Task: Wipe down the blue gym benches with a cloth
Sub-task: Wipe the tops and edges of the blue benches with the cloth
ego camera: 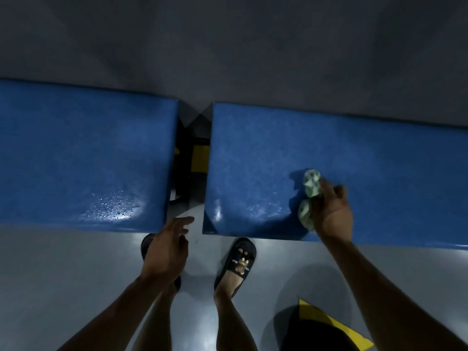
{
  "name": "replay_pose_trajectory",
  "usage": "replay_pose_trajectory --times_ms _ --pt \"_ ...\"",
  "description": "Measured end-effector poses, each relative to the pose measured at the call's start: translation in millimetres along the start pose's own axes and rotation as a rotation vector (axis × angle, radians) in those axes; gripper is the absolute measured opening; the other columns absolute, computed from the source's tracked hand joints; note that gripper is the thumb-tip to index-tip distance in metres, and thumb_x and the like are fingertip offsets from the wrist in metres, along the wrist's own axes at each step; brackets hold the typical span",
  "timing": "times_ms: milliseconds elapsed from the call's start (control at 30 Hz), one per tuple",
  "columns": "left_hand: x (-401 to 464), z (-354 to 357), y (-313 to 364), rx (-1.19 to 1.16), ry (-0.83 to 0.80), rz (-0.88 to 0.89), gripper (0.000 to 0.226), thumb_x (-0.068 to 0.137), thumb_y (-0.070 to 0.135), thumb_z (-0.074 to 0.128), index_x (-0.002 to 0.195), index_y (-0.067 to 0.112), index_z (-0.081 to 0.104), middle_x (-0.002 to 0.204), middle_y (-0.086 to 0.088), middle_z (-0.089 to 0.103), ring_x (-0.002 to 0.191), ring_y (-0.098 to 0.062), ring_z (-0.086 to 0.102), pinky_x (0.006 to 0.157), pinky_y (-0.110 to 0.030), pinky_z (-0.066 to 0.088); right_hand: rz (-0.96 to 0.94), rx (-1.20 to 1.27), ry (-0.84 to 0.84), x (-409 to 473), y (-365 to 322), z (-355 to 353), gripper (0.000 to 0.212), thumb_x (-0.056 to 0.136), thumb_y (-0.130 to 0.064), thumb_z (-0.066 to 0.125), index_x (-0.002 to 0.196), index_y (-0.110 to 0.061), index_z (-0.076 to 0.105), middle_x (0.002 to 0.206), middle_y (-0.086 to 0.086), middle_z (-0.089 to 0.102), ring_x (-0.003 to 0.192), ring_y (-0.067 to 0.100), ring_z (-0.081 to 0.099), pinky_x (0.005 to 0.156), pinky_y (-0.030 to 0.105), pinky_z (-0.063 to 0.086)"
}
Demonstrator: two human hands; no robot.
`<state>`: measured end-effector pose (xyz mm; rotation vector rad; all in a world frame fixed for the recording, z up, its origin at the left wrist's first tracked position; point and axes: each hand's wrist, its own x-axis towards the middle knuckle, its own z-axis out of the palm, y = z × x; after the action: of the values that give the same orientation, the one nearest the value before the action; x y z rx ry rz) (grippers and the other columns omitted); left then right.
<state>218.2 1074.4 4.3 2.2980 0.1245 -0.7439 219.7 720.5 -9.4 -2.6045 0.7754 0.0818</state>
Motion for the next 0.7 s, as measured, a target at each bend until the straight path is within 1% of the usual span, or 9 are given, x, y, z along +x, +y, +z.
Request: replay_pose_trajectory --times_ms 67,167,300,333,433,500,567,633,700 --pt "1.0 -4.6 -4.9 -0.02 -0.009 -0.007 0.045 0.095 0.0 0.044 0.131 0.025 0.055 0.128 0.002 0.061 0.105 -0.002 0.057 0.085 -0.015 0.041 0.061 0.027 0.064 -18.1 -24.1 17.7 0.062 0.078 -0.031 0.042 0.14 -0.025 0.046 0.106 0.013 0.045 0.082 0.036 0.055 0.072 0.039 0.047" --pt "2.1 -13.9 -13.2 -0.052 -0.009 0.004 0.046 0.093 -0.003 0.044 0.129 0.023 0.057 0.125 0.004 0.061 0.101 0.0 0.058 0.083 -0.008 0.039 -0.046 0.059 0.035 -68.0 -84.3 66.9 0.067 0.08 -0.022 0.044 0.146 -0.02 0.039 0.114 0.018 0.047 0.087 0.036 0.055 0.074 0.04 0.051" --pt "2.5 -29.1 -24.2 -0.071 -0.013 0.047 0.047 0.091 -0.004 0.044 0.128 0.022 0.058 0.123 0.006 0.062 0.099 0.001 0.06 0.078 -0.002 0.038 -0.303 -0.05 -0.241 -120.6 -136.1 95.1 0.047 0.096 -0.026 0.031 0.134 -0.054 0.031 0.13 0.006 0.044 0.101 0.026 0.052 0.085 0.037 0.05" --pt "2.8 -33.3 -27.1 -0.074 -0.015 0.053 0.047 0.091 -0.004 0.044 0.128 0.021 0.058 0.123 0.006 0.062 0.099 0.001 0.06 0.078 -0.003 0.039 -0.38 -0.053 -0.252 -127.5 -136.5 95.5 0.045 0.099 -0.026 0.03 0.137 -0.05 0.034 0.127 0.009 0.048 0.095 0.027 0.055 0.08 0.038 0.052" --pt "6.9 -45.4 -35.2 -0.077 0.005 0.067 0.049 0.088 -0.007 0.045 0.127 0.02 0.059 0.118 0.005 0.063 0.096 0.0 0.062 0.079 -0.002 0.039 -0.673 -0.218 -0.286 -114.3 -126.1 93.3 0.05 0.093 -0.02 0.041 0.143 -0.016 0.045 0.11 0.016 0.055 0.071 0.028 0.057 0.053 0.038 0.054" --pt "10.2 -51.0 -40.0 -0.073 0.016 0.072 0.05 0.087 -0.008 0.046 0.126 0.02 0.06 0.113 0.004 0.064 0.093 -0.002 0.062 0.081 -0.005 0.04 -0.832 -0.291 -0.256 -74.2 -136.4 90.5 0.048 0.085 -0.027 0.052 0.133 -0.02 0.055 0.102 0.013 0.052 0.069 0.029 0.054 0.05 0.035 0.051" --pt "12.2 -56.0 -46.4 -0.077 0.032 0.079 0.049 0.086 -0.007 0.047 0.125 0.02 0.061 0.109 0.002 0.067 0.094 -0.009 0.065 0.086 -0.02 0.048 -0.828 -0.333 -0.191 -26.9 -160.0 84.0 0.05 0.079 -0.022 0.066 0.129 -0.026 0.058 0.1 0.011 0.048 0.071 0.031 0.054 0.05 0.034 0.048" --pt "13.2 -60.0 -52.2 -0.073 0.053 0.077 0.046 0.086 -0.005 0.05 0.122 0.021 0.061 0.105 0.003 0.067 0.092 -0.014 0.066 0.086 -0.034 0.053 -0.69 -0.34 -0.112 6.5 -181.4 82.2 0.046 0.081 -0.014 0.065 0.126 -0.027 0.062 0.101 0.014 0.05 0.072 0.034 0.055 0.05 0.038 0.05" --pt "13.6 -63.2 -54.1 -0.064 0.067 0.071 0.044 0.086 -0.005 0.051 0.118 0.023 0.062 0.104 0.005 0.067 0.09 -0.016 0.066 0.085 -0.037 0.053 -0.622 -0.34 -0.056 2.3 -193.2 89.6 0.04 0.086 -0.015 0.058 0.124 -0.027 0.063 0.104 0.013 0.05 0.075 0.034 0.056 0.053 0.039 0.05"
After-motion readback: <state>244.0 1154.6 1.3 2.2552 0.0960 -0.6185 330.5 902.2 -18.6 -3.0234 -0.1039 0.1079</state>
